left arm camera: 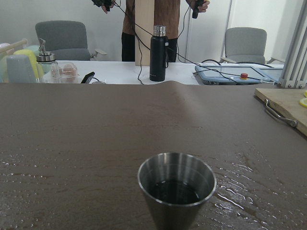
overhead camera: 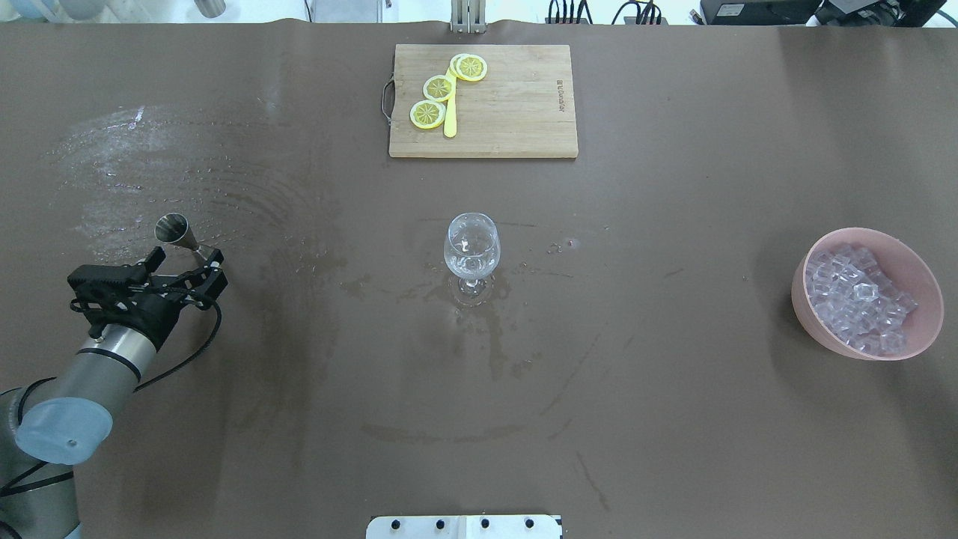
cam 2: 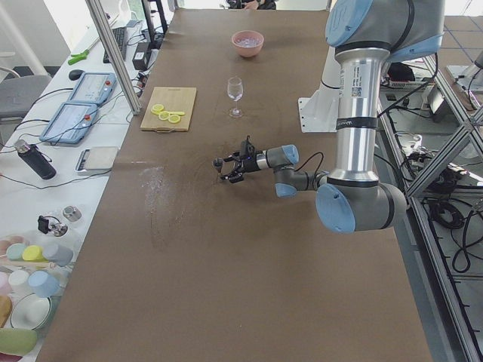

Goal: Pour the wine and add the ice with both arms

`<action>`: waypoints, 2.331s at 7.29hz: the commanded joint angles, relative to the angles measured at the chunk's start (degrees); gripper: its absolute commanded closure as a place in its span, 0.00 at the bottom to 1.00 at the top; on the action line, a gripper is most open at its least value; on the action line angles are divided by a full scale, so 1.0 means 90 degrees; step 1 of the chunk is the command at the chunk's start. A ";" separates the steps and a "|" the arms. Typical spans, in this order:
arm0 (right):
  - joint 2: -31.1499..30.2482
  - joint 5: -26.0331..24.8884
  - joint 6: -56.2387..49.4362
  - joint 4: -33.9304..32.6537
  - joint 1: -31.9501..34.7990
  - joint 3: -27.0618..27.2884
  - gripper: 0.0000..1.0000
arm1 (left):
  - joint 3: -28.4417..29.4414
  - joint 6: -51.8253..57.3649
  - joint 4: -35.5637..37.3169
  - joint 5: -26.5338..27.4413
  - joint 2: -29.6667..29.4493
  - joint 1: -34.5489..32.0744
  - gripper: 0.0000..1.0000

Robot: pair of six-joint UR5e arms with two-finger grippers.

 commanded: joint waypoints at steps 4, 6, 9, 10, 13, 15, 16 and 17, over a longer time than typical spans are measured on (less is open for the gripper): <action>0.0019 0.0000 0.0000 0.0000 0.0000 -0.0001 0.00 | 0.0235 0.0497 -0.0505 -0.0044 -0.0066 -0.0010 0.05; 0.0019 0.0000 0.0000 0.0000 0.0000 -0.0001 0.00 | 0.0449 0.0814 -0.0957 -0.0025 -0.0153 -0.0010 0.07; 0.0039 0.0000 0.0000 -0.0010 0.0000 -0.0001 0.00 | 0.0567 0.0824 -0.0968 -0.0015 -0.0163 -0.0010 0.07; 0.0039 0.0000 0.0000 0.0000 0.0000 -0.0001 0.00 | 0.0567 0.0814 -0.0968 -0.0015 -0.0153 -0.0048 0.07; 0.0049 0.0000 0.0000 0.0000 0.0000 -0.0001 0.00 | 0.0567 0.0814 -0.0977 -0.0015 -0.0163 -0.0107 0.13; 0.0049 0.0000 0.0000 0.0000 0.0000 -0.0001 0.00 | 0.0567 0.0804 -0.0978 -0.0005 -0.0163 -0.0107 0.33; 0.0049 0.0000 0.0000 0.0000 0.0000 -0.0001 0.00 | 0.0558 0.0804 -0.0978 -0.0005 -0.0163 -0.0136 0.34; 0.0049 0.0000 0.0000 0.0000 0.0000 -0.0001 0.00 | 0.0567 0.0804 -0.0978 -0.0005 -0.0163 -0.0185 0.34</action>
